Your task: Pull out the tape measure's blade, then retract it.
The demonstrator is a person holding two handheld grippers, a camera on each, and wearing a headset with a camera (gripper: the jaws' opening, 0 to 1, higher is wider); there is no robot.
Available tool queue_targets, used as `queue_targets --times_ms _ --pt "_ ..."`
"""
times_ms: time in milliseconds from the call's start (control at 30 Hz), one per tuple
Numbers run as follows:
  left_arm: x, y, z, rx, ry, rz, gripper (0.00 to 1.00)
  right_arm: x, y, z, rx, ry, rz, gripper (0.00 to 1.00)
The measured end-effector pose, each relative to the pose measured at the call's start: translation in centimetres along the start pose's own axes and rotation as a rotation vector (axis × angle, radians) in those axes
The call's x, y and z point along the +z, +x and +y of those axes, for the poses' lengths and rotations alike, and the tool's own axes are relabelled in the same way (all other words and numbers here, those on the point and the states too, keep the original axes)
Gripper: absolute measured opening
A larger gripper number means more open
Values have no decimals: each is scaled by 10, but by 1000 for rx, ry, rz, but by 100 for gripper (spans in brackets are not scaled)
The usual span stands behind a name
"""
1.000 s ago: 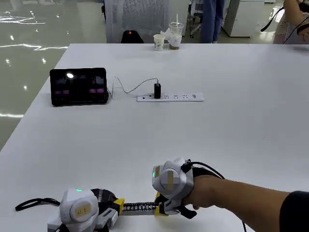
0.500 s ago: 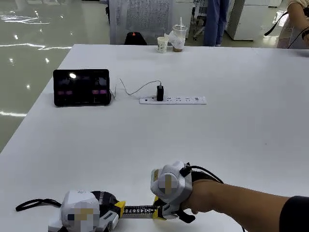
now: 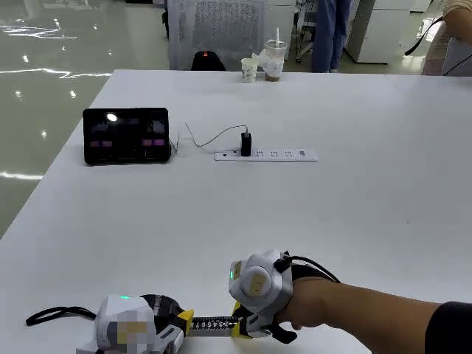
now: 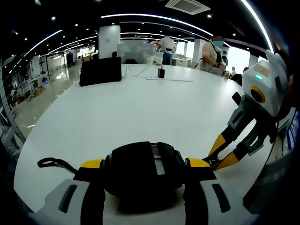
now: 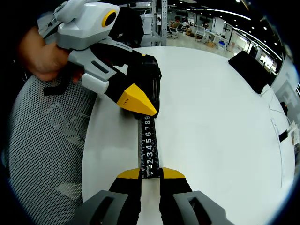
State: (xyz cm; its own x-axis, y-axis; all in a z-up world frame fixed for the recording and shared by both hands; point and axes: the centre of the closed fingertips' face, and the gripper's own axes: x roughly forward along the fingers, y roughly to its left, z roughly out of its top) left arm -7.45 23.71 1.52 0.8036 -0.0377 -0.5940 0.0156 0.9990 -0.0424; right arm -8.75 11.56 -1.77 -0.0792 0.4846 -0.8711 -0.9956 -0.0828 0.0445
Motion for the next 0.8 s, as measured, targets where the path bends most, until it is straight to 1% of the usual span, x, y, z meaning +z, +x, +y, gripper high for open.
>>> queue_targets --times_ms 100,233,567,800 --pt "0 0 0 -1 -1 0 63 1 2 -1 0 1 -3 11" --pt "0 0 0 -2 -2 1 63 3 3 0 -4 -23 -4 11" --pt "0 -1 0 -1 -6 1 63 12 8 -2 -12 -20 -19 11" --pt "0 -1 0 -1 -10 2 63 14 7 -2 -5 -11 -32 11"
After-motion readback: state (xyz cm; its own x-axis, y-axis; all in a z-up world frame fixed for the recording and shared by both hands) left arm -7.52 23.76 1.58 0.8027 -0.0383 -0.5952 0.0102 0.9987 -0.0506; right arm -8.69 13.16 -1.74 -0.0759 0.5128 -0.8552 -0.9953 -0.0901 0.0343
